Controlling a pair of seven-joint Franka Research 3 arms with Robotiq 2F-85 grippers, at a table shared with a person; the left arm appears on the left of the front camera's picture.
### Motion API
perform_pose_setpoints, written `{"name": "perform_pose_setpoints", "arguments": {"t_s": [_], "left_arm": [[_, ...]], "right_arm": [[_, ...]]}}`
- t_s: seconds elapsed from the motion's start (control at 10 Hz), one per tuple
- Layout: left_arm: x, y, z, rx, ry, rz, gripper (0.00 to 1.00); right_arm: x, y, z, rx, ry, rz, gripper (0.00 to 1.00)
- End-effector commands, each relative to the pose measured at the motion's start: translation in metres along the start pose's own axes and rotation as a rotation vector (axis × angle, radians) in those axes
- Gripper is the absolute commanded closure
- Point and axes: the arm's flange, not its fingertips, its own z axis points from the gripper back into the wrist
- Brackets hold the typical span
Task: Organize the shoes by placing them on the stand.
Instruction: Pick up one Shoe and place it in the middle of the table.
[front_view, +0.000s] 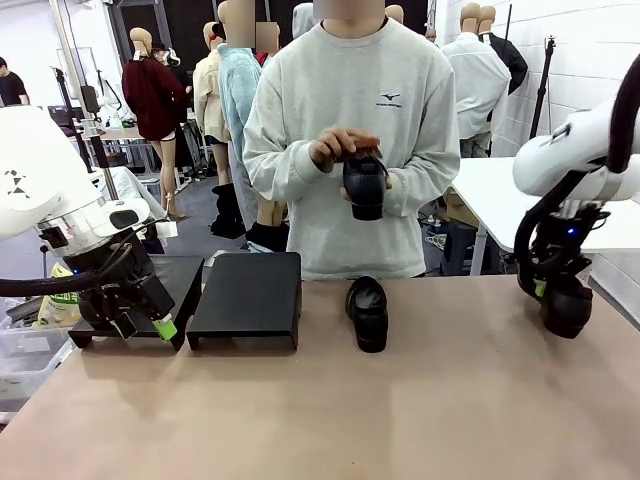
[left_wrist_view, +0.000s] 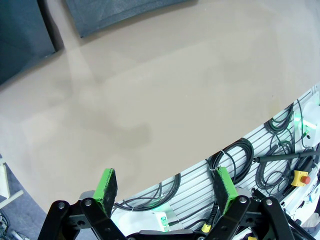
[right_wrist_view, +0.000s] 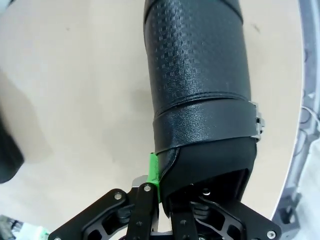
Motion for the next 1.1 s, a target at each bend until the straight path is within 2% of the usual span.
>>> {"name": "perform_pose_setpoints", "arguments": {"t_s": [0.0,0.1,0.2,0.4,0.5,0.8,0.9,1.0], "left_arm": [[0.0,-0.001,0.0,-0.003,-0.001,0.003,0.0],[0.0,-0.001,0.0,-0.003,-0.001,0.003,0.0],[0.0,-0.001,0.0,-0.003,-0.001,0.003,0.0],[0.0,-0.001,0.0,-0.003,-0.001,0.003,0.0],[0.0,-0.001,0.0,-0.003,-0.001,0.003,0.0],[0.0,-0.001,0.0,-0.003,-0.001,0.003,0.0],[0.0,-0.001,0.0,-0.003,-0.001,0.003,0.0],[0.0,-0.001,0.0,-0.003,-0.001,0.003,0.0]], "right_arm": [[-0.048,-0.002,0.035,0.095,-0.056,0.011,1.0],[-0.072,0.002,0.048,0.165,-0.018,0.045,1.0],[-0.088,0.004,0.054,0.159,-0.048,0.046,1.0],[-0.111,-0.005,0.065,0.185,-0.028,0.07,1.0],[-0.087,0.005,0.063,0.138,-0.034,0.028,1.0],[-0.087,0.005,0.063,0.138,-0.034,0.028,1.0],[-0.098,0.001,0.06,0.142,-0.02,0.039,1.0],[-0.109,0.028,0.065,-0.015,-0.015,0.009,1.0]]}}
